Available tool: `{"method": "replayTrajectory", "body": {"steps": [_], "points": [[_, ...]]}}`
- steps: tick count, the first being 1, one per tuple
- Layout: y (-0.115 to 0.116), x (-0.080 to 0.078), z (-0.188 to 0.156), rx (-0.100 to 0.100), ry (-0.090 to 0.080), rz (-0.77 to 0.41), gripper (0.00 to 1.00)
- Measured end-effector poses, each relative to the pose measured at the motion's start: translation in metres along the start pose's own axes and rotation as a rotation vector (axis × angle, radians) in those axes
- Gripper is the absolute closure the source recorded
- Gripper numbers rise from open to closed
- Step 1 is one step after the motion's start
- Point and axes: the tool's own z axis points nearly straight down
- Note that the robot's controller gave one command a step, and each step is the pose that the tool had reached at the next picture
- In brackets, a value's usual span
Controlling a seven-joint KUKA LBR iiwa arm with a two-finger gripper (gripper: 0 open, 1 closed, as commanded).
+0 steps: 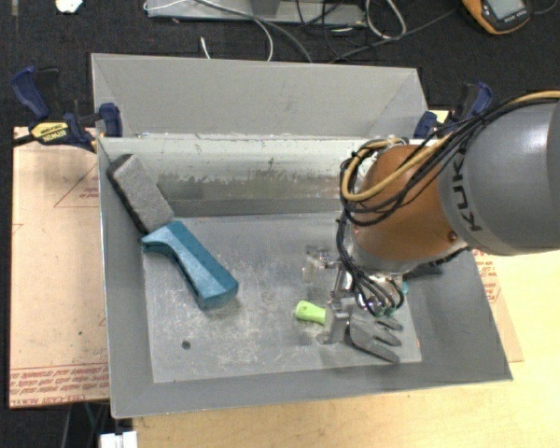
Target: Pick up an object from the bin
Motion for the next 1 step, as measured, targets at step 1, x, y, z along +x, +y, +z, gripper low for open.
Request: {"method": "replayTrajectory", "body": {"steps": [1], "points": [[-0.031,0.0046,0.0356,-0.002,0.008,0.03,0.0]]}}
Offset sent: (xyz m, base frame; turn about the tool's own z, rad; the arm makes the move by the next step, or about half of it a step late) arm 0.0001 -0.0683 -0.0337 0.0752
